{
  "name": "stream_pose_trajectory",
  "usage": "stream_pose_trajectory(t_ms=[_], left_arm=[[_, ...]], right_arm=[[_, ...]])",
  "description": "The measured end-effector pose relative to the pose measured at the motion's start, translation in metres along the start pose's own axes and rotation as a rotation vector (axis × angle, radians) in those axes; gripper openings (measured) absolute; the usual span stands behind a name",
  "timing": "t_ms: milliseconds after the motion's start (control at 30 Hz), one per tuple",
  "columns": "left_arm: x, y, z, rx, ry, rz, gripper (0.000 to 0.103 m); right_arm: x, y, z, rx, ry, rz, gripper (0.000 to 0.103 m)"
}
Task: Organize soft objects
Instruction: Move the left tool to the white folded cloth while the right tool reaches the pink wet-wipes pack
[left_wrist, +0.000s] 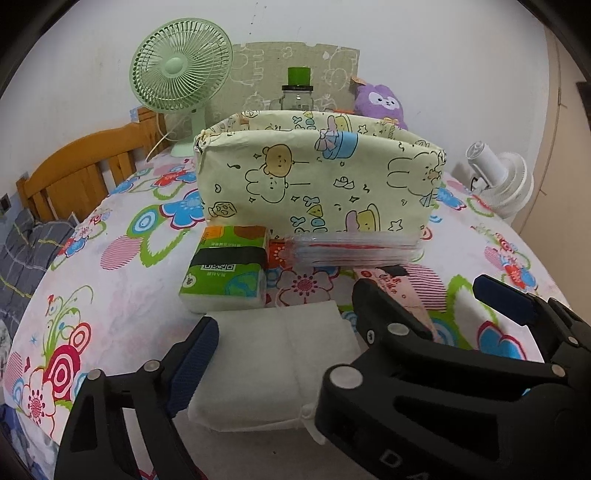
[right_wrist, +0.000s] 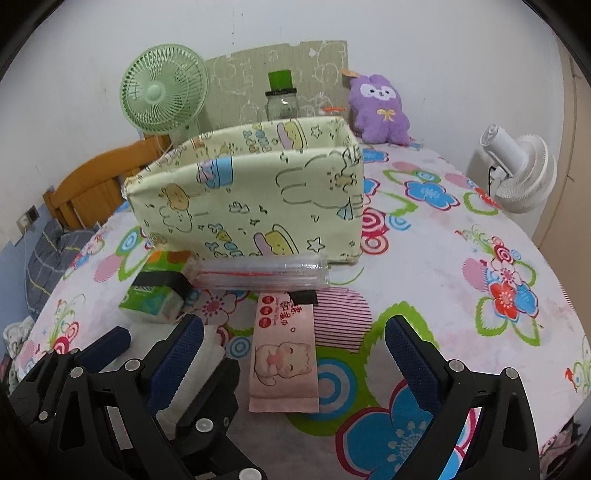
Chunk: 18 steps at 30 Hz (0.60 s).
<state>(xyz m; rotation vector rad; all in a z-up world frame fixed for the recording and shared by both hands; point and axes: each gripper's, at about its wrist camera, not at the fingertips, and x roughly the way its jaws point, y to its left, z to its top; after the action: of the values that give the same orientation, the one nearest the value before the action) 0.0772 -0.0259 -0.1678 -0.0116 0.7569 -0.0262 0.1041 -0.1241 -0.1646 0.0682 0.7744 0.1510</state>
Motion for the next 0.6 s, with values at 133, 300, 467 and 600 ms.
stream_pose_trajectory(t_ms=[133, 300, 467, 600], left_arm=[[0.004, 0.001, -0.001, 0.004, 0.006, 0.021, 0.087], [0.004, 0.003, -0.003, 0.014, -0.007, 0.049, 0.087], [0.003, 0.006, -0.002, 0.016, -0.011, 0.068, 0.090], [0.002, 0.011, -0.004, 0.012, -0.008, 0.079, 0.094]], right_arm=[[0.007, -0.001, -0.003, 0.003, 0.018, 0.006, 0.100], [0.011, 0.001, -0.004, -0.002, 0.024, 0.010, 0.100], [0.010, 0.006, -0.004, -0.010, 0.020, 0.015, 0.100], [0.011, 0.011, -0.005, -0.017, 0.021, 0.017, 0.100]])
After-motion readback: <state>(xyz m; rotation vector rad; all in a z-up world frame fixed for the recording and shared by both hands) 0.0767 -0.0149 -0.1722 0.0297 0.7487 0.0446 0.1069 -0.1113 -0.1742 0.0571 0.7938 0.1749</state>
